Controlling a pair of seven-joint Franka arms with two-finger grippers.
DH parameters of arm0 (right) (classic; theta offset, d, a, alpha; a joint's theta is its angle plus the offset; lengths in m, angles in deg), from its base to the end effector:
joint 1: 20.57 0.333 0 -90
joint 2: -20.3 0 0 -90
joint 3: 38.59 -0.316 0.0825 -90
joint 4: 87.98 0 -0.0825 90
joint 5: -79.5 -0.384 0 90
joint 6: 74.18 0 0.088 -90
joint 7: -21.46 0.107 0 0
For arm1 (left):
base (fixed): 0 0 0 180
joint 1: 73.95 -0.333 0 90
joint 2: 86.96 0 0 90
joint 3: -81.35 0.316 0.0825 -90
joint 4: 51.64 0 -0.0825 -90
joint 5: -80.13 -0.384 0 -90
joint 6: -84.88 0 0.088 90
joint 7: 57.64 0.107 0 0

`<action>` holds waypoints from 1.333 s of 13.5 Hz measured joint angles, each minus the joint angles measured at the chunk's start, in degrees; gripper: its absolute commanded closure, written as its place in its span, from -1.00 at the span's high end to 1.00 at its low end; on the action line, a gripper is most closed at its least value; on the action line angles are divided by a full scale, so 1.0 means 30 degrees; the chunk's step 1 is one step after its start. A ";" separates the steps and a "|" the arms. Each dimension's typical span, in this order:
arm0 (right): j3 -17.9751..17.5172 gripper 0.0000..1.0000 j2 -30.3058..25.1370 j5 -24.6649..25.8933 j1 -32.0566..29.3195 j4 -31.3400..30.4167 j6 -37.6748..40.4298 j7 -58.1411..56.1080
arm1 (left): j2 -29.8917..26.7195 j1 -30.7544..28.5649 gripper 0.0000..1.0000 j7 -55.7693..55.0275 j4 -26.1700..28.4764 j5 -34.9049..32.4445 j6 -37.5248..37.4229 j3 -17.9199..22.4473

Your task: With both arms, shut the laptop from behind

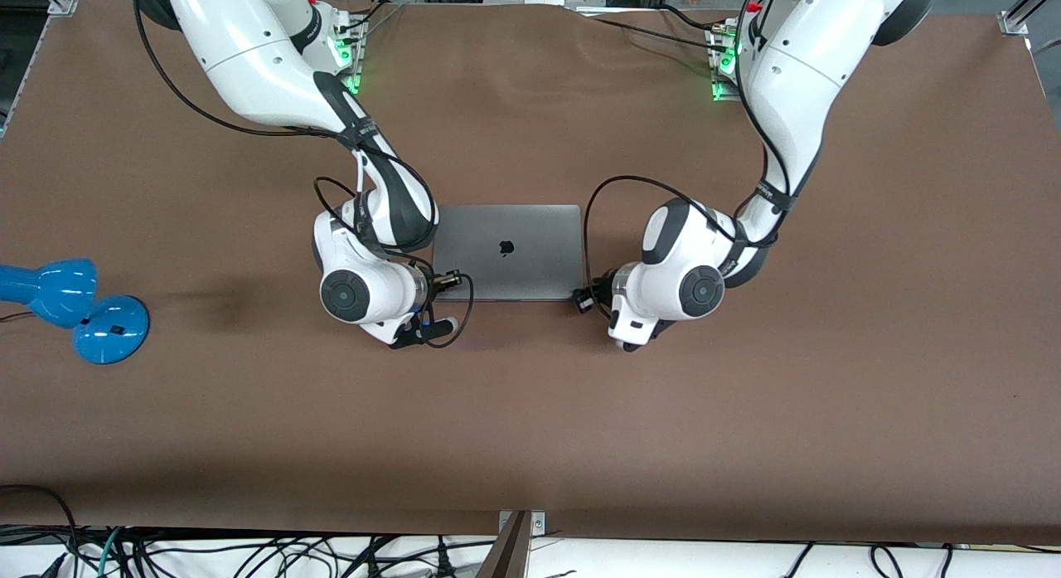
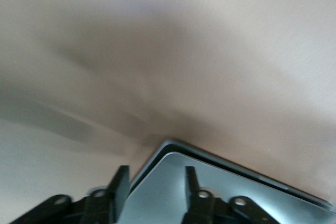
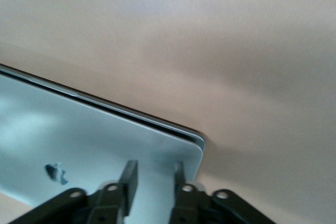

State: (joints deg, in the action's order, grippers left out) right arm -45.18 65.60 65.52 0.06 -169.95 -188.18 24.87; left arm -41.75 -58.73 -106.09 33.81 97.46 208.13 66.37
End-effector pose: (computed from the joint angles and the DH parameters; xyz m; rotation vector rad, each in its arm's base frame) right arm 0.6230 0.3218 0.2108 -2.8596 -0.3814 0.4339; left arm 0.6182 -0.3395 0.2100 2.7205 0.7915 -0.5180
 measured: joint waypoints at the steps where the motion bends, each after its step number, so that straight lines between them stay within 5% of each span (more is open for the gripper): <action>1: 0.0103 0.99 -0.0184 0.0409 -0.0027 0.0389 0.0392 0.0000 | -0.0449 -0.0217 1.00 -0.0039 -0.0145 -0.0897 -0.0535 0.0001; 4: 0.0268 1.00 -0.1649 0.2122 -0.0221 0.0896 0.1793 0.0000 | -0.2180 -0.1016 1.00 -0.0032 -0.0331 -0.2395 -0.2489 0.0003; 11: 0.0487 1.00 -0.7519 0.2763 -0.3252 0.1053 0.6565 0.0021 | -0.5266 -0.1957 1.00 0.1923 -0.0353 -0.4613 -0.6618 0.0020; 15: 0.0492 1.00 -1.0104 0.6017 -0.5315 0.1032 0.8091 -0.0126 | -0.7304 -0.3273 1.00 0.5551 -0.0351 -0.5878 -0.9450 0.0128; 18: 0.0483 1.00 -1.1650 0.6848 -0.5410 0.0940 0.9363 -0.0004 | -0.9442 -0.3305 1.00 0.8333 -0.0260 -0.5885 -1.1322 0.1426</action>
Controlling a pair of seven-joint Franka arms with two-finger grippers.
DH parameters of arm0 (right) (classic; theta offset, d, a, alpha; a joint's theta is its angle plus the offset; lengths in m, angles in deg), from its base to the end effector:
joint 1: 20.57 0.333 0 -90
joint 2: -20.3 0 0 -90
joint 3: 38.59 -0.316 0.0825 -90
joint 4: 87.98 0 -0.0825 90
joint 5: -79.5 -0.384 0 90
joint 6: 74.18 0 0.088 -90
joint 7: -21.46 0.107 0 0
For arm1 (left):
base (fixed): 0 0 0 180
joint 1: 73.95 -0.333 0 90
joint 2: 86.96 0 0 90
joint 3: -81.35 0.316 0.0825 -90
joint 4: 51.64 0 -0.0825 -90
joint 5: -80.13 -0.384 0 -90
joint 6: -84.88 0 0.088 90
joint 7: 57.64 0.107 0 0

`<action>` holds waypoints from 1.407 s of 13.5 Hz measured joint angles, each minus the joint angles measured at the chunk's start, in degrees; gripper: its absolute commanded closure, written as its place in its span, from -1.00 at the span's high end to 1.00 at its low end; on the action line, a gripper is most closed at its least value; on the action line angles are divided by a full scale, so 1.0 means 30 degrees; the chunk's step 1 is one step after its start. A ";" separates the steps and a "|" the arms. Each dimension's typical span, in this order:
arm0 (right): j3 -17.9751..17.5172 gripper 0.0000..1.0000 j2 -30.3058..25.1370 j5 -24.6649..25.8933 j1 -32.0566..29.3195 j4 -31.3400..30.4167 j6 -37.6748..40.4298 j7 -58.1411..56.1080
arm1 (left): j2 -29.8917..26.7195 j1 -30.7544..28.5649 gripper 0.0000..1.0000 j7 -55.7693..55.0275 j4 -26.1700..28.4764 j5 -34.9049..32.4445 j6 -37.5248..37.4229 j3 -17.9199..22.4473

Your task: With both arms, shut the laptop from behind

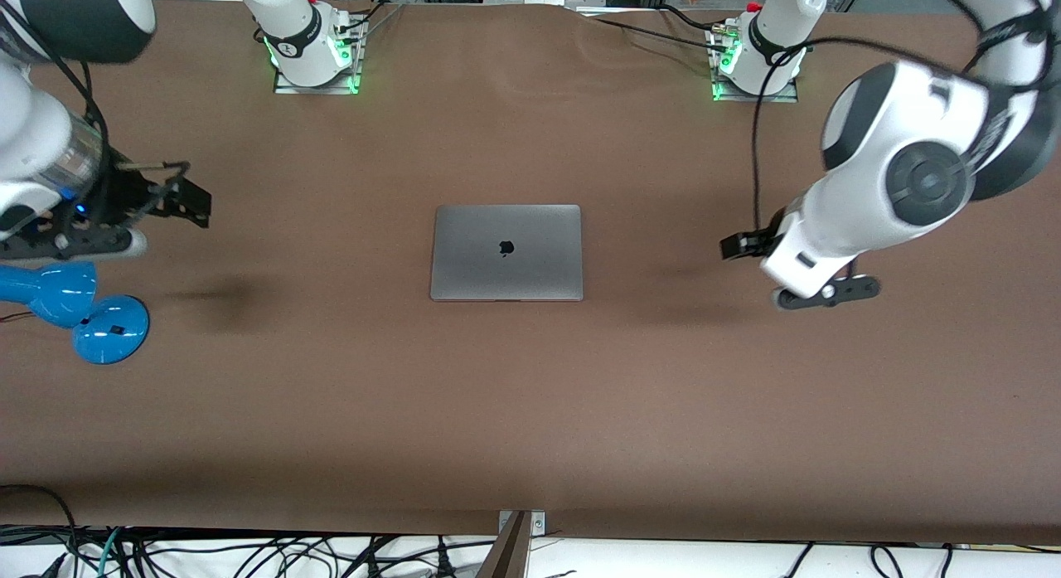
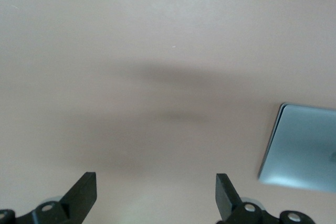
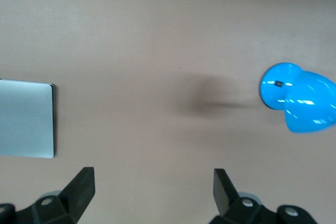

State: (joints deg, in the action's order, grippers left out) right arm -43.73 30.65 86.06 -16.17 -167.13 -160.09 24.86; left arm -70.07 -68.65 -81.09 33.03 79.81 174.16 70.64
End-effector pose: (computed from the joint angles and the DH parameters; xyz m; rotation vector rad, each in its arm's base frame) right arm 0.5968 0.0819 0.6035 3.0321 0.1541 -0.0768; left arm 0.6055 -0.1589 0.4948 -3.0928 -0.2037 0.3321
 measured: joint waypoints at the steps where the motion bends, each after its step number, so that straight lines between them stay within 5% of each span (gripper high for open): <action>1: 0.0000 1.00 -0.0498 0.0018 -0.0120 -0.0139 0.0224 0.0156 | -0.0756 0.0026 1.00 0.1064 0.0071 -0.0001 -0.0469 0.0484; 10: 0.0008 1.00 -0.2898 -0.1576 -0.2353 -0.2268 0.1546 0.1265 | -0.6049 0.0617 1.00 0.4010 0.1391 -0.0003 -0.2163 0.3052; 19: -0.0028 1.00 -0.2841 -0.1645 -0.2410 -0.3001 -0.0207 0.0929 | -0.6017 0.1188 1.00 0.3112 0.1240 -0.0017 -0.2083 0.2745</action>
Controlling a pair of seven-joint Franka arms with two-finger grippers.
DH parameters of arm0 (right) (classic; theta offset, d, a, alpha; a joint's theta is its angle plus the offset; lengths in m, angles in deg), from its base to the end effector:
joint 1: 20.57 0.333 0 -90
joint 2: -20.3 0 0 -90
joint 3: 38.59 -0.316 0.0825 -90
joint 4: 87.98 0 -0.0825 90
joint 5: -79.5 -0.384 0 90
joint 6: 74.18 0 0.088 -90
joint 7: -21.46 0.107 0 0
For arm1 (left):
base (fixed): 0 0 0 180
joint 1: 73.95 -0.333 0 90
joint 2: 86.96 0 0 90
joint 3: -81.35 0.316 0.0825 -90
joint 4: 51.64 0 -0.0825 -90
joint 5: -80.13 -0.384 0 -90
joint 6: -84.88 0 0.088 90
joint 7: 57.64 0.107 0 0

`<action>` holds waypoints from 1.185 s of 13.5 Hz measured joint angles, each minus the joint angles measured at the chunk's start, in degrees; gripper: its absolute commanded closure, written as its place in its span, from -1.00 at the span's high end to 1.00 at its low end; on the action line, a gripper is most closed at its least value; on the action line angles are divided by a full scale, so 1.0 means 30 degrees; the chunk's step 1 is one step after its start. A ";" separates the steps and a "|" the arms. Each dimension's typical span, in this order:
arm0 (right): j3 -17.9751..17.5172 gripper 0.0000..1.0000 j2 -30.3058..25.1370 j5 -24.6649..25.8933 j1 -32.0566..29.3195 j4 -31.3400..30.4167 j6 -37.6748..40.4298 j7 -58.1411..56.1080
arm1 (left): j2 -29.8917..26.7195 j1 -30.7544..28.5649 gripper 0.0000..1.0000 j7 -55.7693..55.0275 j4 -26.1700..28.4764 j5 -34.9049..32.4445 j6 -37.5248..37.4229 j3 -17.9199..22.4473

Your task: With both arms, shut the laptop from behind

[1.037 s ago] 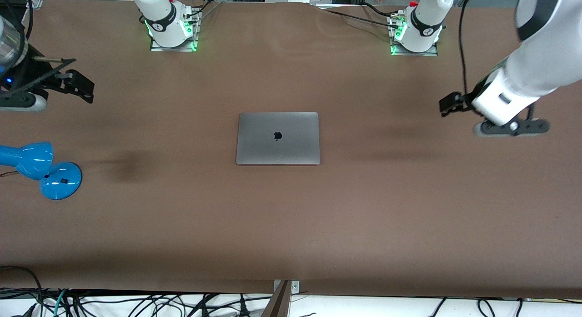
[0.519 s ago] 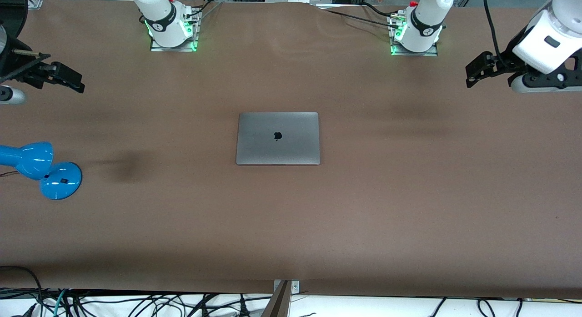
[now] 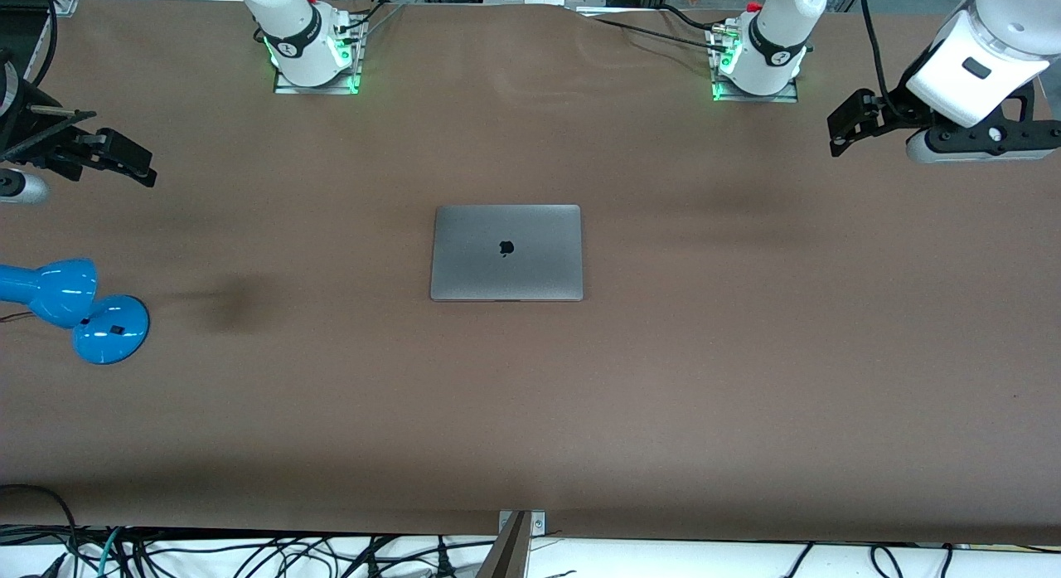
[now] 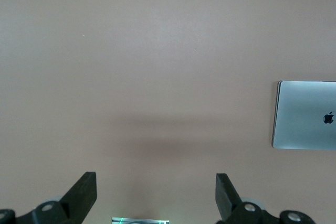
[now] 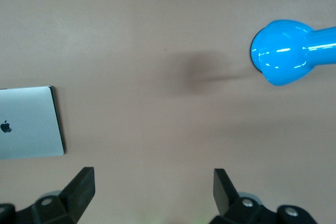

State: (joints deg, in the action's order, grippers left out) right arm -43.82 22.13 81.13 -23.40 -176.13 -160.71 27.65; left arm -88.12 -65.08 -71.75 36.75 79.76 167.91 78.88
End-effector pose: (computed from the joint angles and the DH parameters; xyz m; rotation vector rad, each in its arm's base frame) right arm 0.5576 0.0193 0.6168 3.1086 -0.1041 -0.0902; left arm 0.5252 -0.1048 0.6384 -3.1155 -0.0762 0.1090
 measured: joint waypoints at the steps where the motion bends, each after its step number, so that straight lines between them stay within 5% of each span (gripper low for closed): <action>1: 0.0000 1.00 -0.0018 -0.0010 -0.0001 0.0000 0.0147 0.0000 | 0.0138 0.0000 1.00 0.0000 0.0001 -0.0001 0.0002 0.0001; 16: 0.0189 1.00 -0.0280 -0.0997 -0.0090 0.0001 0.1356 0.0001 | 0.1348 0.0514 1.00 -0.0354 -0.0624 0.0001 0.0324 -0.0070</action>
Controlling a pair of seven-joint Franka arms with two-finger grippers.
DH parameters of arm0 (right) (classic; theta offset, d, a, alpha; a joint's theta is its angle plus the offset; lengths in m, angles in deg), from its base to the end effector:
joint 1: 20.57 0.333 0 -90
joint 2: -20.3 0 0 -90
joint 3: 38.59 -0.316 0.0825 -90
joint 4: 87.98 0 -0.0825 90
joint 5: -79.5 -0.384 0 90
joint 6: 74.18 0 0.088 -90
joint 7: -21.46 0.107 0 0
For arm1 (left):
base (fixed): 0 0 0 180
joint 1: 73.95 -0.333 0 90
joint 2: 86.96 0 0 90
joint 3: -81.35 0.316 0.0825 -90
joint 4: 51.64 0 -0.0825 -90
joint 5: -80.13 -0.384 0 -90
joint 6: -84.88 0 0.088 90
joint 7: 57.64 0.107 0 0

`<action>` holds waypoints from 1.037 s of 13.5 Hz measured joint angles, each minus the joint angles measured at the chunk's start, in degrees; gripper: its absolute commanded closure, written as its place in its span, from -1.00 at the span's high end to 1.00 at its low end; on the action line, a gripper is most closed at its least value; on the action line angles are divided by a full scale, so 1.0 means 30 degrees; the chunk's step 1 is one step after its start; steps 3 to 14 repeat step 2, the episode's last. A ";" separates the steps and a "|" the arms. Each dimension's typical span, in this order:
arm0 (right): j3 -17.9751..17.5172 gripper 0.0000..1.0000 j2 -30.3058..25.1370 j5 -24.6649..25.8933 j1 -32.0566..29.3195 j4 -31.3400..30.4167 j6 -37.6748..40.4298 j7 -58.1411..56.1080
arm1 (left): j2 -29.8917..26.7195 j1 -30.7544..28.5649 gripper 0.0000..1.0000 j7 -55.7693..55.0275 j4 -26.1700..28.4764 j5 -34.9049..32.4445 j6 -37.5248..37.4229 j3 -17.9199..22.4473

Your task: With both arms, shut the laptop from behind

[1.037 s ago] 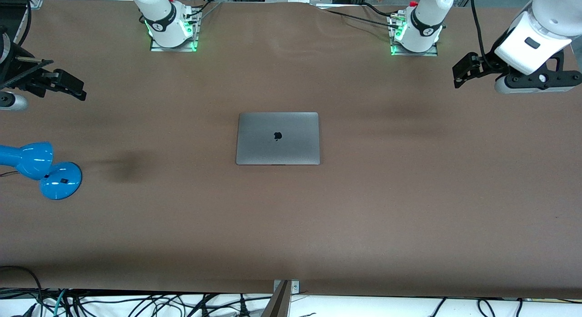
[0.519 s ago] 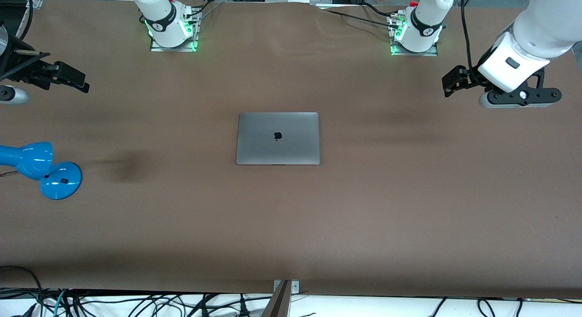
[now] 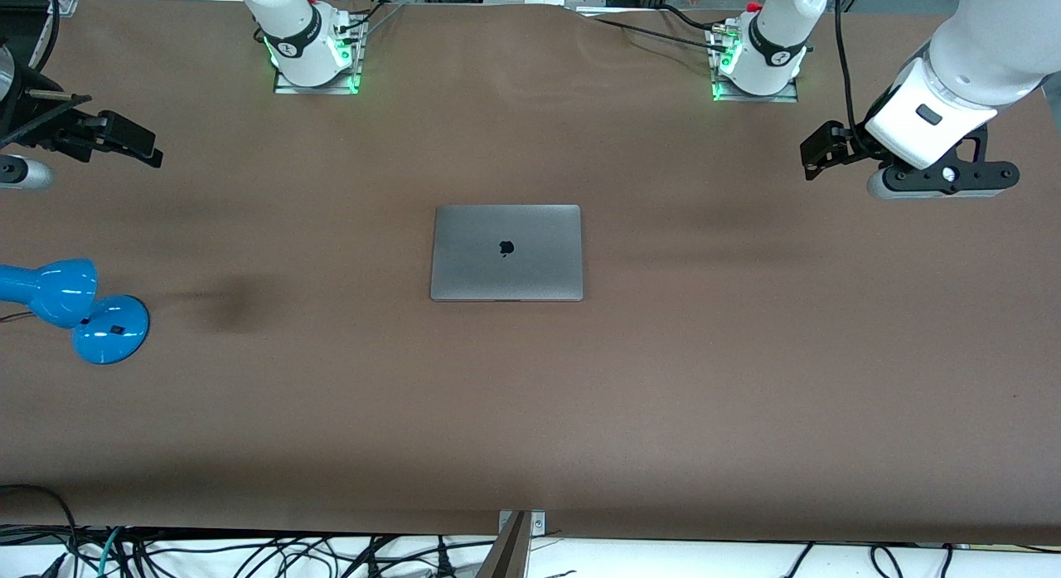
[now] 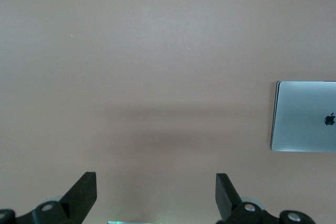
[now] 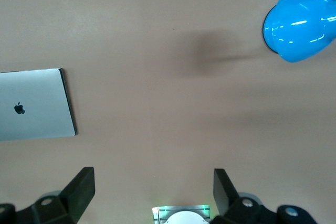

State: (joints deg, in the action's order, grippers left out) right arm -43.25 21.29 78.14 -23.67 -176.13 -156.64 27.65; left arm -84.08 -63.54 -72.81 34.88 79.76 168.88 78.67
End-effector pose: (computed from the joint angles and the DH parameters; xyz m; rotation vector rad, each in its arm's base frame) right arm 0.5453 0.0172 0.6193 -3.1166 0.1232 0.1842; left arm 0.5447 -0.1252 0.6162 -3.1109 -0.0570 0.1407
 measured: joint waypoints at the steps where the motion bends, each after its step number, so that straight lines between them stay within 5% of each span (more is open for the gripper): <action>1: 0.0000 1.00 0.0000 0.0001 -0.0005 0.0000 0.0000 0.0001 | -0.0013 -0.0007 1.00 -0.0013 -0.0017 0.0000 0.0000 0.0012; 14: 0.0003 1.00 0.0000 0.0012 -0.0012 0.0000 -0.0002 0.0001 | -0.0017 -0.0023 1.00 -0.0021 -0.0026 0.0000 0.0000 0.0043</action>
